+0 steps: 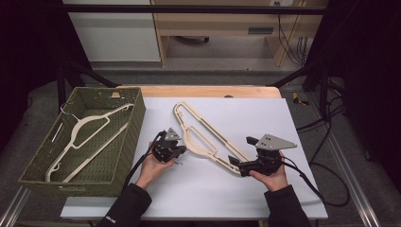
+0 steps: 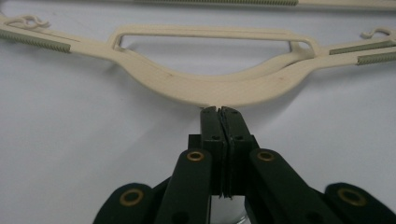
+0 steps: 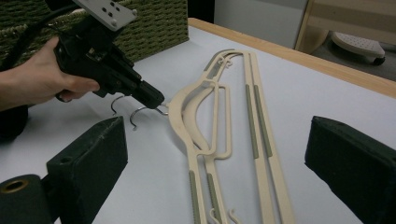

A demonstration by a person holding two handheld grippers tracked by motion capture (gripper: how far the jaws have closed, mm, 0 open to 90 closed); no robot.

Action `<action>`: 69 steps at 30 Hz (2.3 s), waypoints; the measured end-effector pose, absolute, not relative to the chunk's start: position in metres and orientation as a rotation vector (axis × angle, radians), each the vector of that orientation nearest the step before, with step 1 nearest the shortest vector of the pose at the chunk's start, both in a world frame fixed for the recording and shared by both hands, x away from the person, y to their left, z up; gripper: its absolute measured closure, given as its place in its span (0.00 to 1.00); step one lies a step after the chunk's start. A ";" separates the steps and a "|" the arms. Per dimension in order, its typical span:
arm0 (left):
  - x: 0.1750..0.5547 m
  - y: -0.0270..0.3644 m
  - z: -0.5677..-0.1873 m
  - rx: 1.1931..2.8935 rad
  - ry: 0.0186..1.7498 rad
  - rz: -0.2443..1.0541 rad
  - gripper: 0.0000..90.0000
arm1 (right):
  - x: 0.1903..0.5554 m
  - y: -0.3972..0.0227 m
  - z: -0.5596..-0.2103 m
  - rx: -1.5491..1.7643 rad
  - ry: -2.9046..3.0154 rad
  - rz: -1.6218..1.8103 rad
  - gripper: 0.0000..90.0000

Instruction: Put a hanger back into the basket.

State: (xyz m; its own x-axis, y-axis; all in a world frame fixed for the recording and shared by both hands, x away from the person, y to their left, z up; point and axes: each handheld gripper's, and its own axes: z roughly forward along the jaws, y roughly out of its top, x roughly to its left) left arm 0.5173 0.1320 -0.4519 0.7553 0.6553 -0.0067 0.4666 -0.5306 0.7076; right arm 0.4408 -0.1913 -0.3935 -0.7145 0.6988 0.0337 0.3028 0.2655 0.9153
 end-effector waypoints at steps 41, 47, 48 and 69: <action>0.480 0.114 -0.408 2.326 0.810 0.387 0.99 | 0.478 -0.086 -0.451 0.745 2.466 1.136 0.29; 0.477 0.111 -0.407 2.330 0.801 0.387 0.99 | 0.479 -0.082 -0.456 0.707 2.480 1.080 0.50; 0.477 0.111 -0.407 2.329 0.804 0.380 0.99 | 0.479 -0.082 -0.456 0.701 2.487 1.074 0.54; 0.468 0.144 -0.379 2.095 0.804 0.380 0.72 | 0.471 -0.085 -0.446 0.597 2.472 1.057 0.87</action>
State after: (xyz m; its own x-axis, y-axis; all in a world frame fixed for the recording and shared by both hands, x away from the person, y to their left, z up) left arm 0.4677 0.1436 -0.3793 0.7483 0.6632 -0.0159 0.4090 -0.4424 0.7981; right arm 0.4713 -0.0846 -0.4461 -0.8351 0.5201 -0.1794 0.2297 0.6259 0.7453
